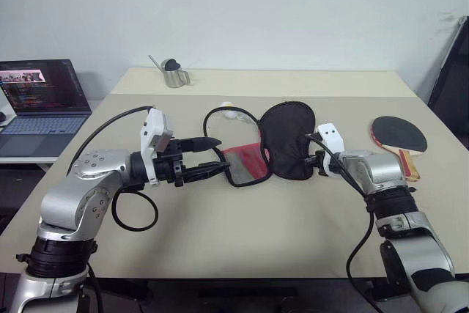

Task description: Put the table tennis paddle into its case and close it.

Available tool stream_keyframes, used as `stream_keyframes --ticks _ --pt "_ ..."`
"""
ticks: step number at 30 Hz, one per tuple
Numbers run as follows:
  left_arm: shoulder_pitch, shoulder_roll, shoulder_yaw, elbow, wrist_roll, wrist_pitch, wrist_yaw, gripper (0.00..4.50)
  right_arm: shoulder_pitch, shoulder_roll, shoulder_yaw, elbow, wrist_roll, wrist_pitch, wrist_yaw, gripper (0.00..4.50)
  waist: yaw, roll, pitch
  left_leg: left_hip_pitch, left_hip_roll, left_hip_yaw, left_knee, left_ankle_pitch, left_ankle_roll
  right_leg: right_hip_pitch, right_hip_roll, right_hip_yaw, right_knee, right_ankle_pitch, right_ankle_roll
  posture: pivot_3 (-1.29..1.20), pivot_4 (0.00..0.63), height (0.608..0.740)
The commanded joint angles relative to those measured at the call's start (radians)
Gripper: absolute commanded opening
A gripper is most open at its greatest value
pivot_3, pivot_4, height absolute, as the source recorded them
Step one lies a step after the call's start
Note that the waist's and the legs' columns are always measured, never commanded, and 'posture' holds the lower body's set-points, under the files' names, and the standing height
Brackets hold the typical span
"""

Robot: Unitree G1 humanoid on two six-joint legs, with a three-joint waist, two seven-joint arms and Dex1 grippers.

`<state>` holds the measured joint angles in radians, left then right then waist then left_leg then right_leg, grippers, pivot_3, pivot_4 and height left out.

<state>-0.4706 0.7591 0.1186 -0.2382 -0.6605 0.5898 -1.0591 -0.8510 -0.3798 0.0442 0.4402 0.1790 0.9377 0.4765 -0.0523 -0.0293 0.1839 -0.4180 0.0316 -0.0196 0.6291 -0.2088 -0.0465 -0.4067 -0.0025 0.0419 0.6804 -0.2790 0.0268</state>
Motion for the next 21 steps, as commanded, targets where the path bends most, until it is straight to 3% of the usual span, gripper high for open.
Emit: stream_keyframes --ticks 1,21 --pt "-0.031 0.001 0.004 -0.001 -0.006 -0.002 0.000 3.25 -0.016 -0.017 -0.013 -0.010 -0.005 -0.013 0.006 0.03 0.001 0.000 0.000 0.000 0.000 0.000 0.000 0.000 0.000 0.000 0.000 0.000 0.000 0.000 0.000 0.00 0.150 0.740" --pt "-0.054 -0.009 -0.011 0.024 -0.002 -0.010 -0.009 3.25 -0.013 -0.079 -0.014 -0.012 -0.008 0.003 0.038 0.03 0.003 0.000 0.000 0.000 0.000 0.000 0.000 0.000 0.000 0.000 0.000 0.000 0.000 0.000 0.000 0.00 0.150 0.740"
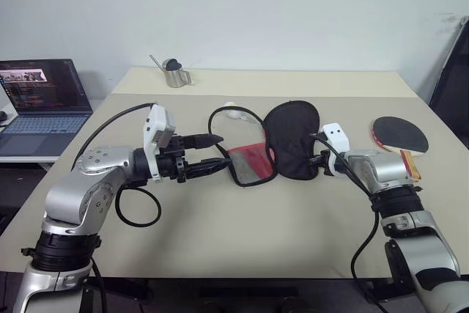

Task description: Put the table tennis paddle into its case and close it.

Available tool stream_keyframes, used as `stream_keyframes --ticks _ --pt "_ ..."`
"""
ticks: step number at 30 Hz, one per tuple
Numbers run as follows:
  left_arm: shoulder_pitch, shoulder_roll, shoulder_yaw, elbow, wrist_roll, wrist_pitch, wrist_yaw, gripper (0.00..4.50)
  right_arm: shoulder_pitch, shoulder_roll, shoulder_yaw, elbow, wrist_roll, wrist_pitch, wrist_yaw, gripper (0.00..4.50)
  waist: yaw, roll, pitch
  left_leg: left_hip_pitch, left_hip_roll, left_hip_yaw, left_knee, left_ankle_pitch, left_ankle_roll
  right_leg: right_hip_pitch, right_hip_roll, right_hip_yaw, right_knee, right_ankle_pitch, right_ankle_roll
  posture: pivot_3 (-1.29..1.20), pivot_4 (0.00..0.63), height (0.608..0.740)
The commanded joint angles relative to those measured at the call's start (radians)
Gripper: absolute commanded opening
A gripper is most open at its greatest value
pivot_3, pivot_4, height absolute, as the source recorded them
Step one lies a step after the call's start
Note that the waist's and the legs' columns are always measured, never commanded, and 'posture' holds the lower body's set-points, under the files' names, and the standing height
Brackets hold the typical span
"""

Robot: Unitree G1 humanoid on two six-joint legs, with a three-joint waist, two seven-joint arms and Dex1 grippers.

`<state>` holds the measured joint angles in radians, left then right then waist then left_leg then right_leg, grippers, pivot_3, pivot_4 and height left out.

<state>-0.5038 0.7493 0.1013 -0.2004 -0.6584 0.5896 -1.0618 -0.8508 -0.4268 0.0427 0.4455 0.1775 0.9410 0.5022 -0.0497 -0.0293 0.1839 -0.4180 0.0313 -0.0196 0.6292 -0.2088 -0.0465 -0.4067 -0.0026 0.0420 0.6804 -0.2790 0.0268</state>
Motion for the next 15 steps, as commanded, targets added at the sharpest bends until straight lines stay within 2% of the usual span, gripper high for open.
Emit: stream_keyframes --ticks 1,8,12,15 --pt "-0.021 0.001 0.006 -0.013 -0.004 -0.011 -0.007 3.25 -0.013 -0.036 -0.012 -0.017 -0.006 0.001 0.016 0.03 0.000 0.000 0.000 0.000 0.000 0.000 0.000 0.000 0.000 0.000 0.000 0.000 0.000 0.000 0.000 0.00 0.150 0.740" --pt "-0.025 -0.002 -0.001 -0.012 -0.003 -0.014 -0.007 3.25 -0.017 -0.030 0.002 -0.010 -0.009 0.001 0.029 0.03 0.000 0.000 0.000 0.000 0.000 0.000 0.000 0.000 0.000 0.000 0.000 0.000 0.000 0.000 0.000 0.00 0.150 0.740" --pt "-0.024 -0.002 -0.002 -0.012 -0.004 -0.016 -0.006 3.25 -0.021 -0.031 -0.005 0.005 -0.021 -0.023 0.008 0.96 0.000 0.000 0.000 0.000 0.000 0.000 0.000 0.000 0.000 0.000 0.000 0.000 0.000 0.000 0.000 0.00 0.150 0.740" --pt "-0.021 -0.003 -0.002 -0.015 -0.005 -0.015 -0.001 3.25 -0.029 -0.038 -0.005 0.024 -0.039 -0.061 -0.002 1.98 0.000 0.000 0.000 0.000 0.000 0.000 0.000 0.000 0.000 0.000 0.000 0.000 0.000 0.000 0.000 0.00 0.150 0.740"
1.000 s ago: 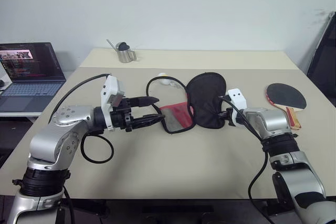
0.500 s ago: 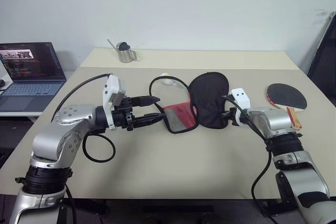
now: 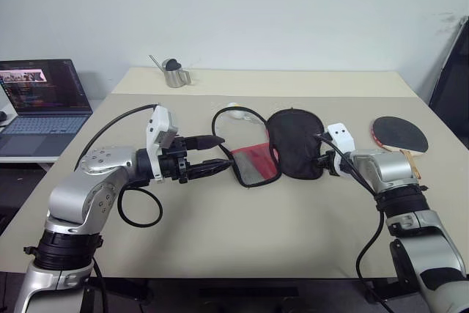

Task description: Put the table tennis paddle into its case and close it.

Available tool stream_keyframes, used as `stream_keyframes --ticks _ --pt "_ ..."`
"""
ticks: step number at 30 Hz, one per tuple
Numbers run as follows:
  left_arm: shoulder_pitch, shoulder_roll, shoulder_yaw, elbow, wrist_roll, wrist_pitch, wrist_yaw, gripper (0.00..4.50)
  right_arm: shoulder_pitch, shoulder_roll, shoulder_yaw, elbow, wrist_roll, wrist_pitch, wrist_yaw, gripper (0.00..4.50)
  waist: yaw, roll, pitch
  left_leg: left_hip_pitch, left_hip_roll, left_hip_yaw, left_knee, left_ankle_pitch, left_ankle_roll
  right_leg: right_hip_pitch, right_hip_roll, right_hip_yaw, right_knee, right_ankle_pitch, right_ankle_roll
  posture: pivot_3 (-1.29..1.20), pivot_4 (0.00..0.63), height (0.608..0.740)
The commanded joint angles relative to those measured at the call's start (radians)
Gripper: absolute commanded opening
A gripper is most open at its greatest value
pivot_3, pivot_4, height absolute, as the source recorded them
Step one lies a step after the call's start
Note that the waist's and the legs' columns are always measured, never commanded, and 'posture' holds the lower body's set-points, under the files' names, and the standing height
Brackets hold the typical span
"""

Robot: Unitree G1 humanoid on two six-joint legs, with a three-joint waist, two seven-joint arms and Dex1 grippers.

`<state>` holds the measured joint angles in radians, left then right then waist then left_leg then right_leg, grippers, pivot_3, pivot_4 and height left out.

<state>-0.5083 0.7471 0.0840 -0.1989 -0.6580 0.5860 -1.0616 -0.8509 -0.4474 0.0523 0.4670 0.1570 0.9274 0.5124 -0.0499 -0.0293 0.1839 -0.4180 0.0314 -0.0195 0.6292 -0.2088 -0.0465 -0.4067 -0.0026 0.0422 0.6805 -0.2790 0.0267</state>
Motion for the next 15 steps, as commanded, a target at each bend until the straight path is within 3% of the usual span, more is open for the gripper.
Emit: stream_keyframes --ticks 1,7,15 --pt "-0.017 -0.002 0.016 -0.017 -0.006 -0.011 0.000 3.25 -0.032 -0.019 -0.014 0.008 -0.026 -0.062 -0.018 2.31 0.000 0.000 0.000 0.000 0.000 0.000 0.000 0.000 0.000 0.000 0.000 0.000 0.000 0.000 0.000 0.00 0.150 0.740" --pt "-0.016 -0.015 0.017 -0.019 -0.004 -0.013 0.015 3.25 -0.035 -0.022 -0.064 -0.025 0.000 -0.144 0.001 4.41 0.000 0.000 0.000 0.000 0.000 0.000 0.000 0.000 0.000 0.000 0.000 0.000 0.000 0.000 0.000 0.00 0.150 0.740" --pt "-0.034 -0.061 0.022 -0.057 -0.019 0.019 0.104 3.25 0.050 -0.077 -0.167 -0.184 0.053 -0.180 0.020 4.47 0.006 0.001 0.000 0.000 0.000 0.000 0.000 0.000 0.000 0.000 0.000 0.000 0.000 0.000 0.000 0.00 0.150 0.740"
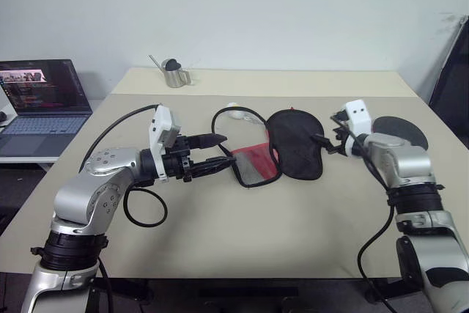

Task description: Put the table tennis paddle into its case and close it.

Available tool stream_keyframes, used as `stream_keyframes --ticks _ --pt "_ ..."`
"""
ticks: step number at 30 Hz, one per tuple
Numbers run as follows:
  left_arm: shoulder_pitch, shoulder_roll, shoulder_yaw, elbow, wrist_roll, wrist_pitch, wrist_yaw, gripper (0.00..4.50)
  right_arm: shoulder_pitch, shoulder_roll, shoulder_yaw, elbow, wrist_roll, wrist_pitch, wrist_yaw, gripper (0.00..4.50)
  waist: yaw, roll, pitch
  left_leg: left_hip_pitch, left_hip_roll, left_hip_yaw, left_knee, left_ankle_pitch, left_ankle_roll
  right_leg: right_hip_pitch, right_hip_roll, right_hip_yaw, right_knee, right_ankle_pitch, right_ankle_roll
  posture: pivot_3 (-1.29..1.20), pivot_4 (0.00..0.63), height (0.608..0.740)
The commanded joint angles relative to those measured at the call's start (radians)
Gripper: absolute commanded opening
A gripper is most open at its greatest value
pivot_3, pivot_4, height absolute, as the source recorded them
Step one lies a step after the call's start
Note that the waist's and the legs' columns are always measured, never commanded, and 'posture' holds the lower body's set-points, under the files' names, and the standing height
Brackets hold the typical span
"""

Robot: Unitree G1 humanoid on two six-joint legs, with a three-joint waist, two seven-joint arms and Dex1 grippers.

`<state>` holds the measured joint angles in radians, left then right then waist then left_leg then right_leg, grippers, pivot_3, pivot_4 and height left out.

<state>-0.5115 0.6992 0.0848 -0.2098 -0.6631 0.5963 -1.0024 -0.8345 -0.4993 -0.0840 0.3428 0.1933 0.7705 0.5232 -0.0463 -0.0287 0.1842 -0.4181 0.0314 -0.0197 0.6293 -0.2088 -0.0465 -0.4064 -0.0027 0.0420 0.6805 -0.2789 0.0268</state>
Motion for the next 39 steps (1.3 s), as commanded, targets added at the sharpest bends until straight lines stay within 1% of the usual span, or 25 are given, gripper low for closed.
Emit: stream_keyframes --ticks 1,2,5,7,11,14,17,23,30,38,39 --pt "-0.035 -0.019 0.015 -0.051 -0.005 0.007 0.057 3.25 0.046 -0.032 -0.035 -0.066 0.014 -0.030 0.008 4.47 0.005 0.000 0.000 0.000 0.000 0.000 0.000 0.000 0.000 0.000 0.000 0.000 0.000 0.000 0.000 0.00 0.150 0.740" --pt "-0.041 -0.028 0.005 -0.057 0.005 0.005 0.071 3.25 0.053 -0.036 -0.049 -0.061 0.014 -0.035 -0.006 4.47 0.006 0.000 0.000 0.000 0.000 0.000 0.000 0.000 0.000 0.000 0.000 0.000 0.000 0.000 0.000 0.00 0.150 0.740" --pt "-0.064 -0.059 -0.044 -0.063 0.052 -0.007 0.112 3.25 0.058 -0.082 -0.120 0.043 -0.018 -0.101 -0.100 4.47 0.012 0.000 0.000 0.000 0.000 0.001 0.001 0.000 0.000 0.000 0.000 0.001 0.000 0.000 0.000 0.00 0.150 0.740" --pt "-0.075 -0.074 -0.060 -0.066 0.056 0.000 0.118 3.25 0.054 -0.108 -0.136 0.111 -0.037 -0.135 -0.142 4.47 0.014 0.000 0.000 0.000 -0.001 0.002 0.001 0.000 0.000 0.000 -0.001 0.002 0.000 0.001 0.001 0.00 0.150 0.740" --pt "-0.096 -0.104 -0.100 -0.066 0.058 0.002 0.113 3.25 0.016 -0.155 -0.150 0.293 -0.072 -0.251 -0.198 4.47 0.014 0.000 0.000 0.000 -0.001 0.003 0.001 0.000 0.000 0.000 -0.001 0.003 -0.001 0.001 0.001 0.00 0.150 0.740" --pt "-0.117 -0.128 -0.122 -0.057 0.060 0.002 0.112 3.25 -0.028 -0.173 -0.151 0.422 -0.084 -0.323 -0.211 4.47 0.005 0.000 0.000 0.001 -0.001 0.004 0.001 0.000 0.000 0.000 0.000 0.004 0.000 0.001 0.001 0.00 0.150 0.740" --pt "-0.136 -0.145 -0.138 -0.050 0.063 -0.002 0.106 3.25 -0.067 -0.177 -0.144 0.534 -0.101 -0.373 -0.233 4.47 -0.004 0.000 0.000 0.002 -0.001 0.004 0.001 0.000 0.000 0.000 0.000 0.004 0.001 0.001 0.001 0.00 0.150 0.740" --pt "-0.186 -0.170 -0.166 -0.026 0.076 -0.012 0.088 3.25 -0.133 -0.177 -0.137 0.738 -0.133 -0.454 -0.332 4.47 -0.006 0.000 0.000 0.002 -0.001 0.005 0.001 0.000 0.000 0.001 0.000 0.005 0.000 0.001 0.001 0.00 0.150 0.740" --pt "-0.200 -0.180 -0.169 -0.015 0.091 -0.015 0.069 3.25 -0.150 -0.167 -0.134 0.833 -0.145 -0.460 -0.396 4.47 -0.008 0.000 0.000 0.002 -0.001 0.005 0.001 0.000 0.000 0.001 0.000 0.005 0.000 0.001 0.001 0.00 0.150 0.740" --pt "-0.194 -0.175 -0.164 -0.012 0.099 -0.013 0.060 3.25 -0.152 -0.157 -0.155 0.867 -0.110 -0.403 -0.365 4.47 -0.009 0.000 0.000 0.002 -0.001 0.005 0.001 0.000 0.000 0.001 0.000 0.005 0.000 0.001 0.001 0.00 0.150 0.740" --pt "-0.192 -0.174 -0.162 -0.012 0.099 -0.013 0.059 3.25 -0.151 -0.157 -0.153 0.869 -0.111 -0.399 -0.359 4.29 -0.009 0.000 0.000 0.002 -0.001 0.005 0.001 0.000 0.000 0.001 0.000 0.005 0.000 0.001 0.001 0.00 0.150 0.740"
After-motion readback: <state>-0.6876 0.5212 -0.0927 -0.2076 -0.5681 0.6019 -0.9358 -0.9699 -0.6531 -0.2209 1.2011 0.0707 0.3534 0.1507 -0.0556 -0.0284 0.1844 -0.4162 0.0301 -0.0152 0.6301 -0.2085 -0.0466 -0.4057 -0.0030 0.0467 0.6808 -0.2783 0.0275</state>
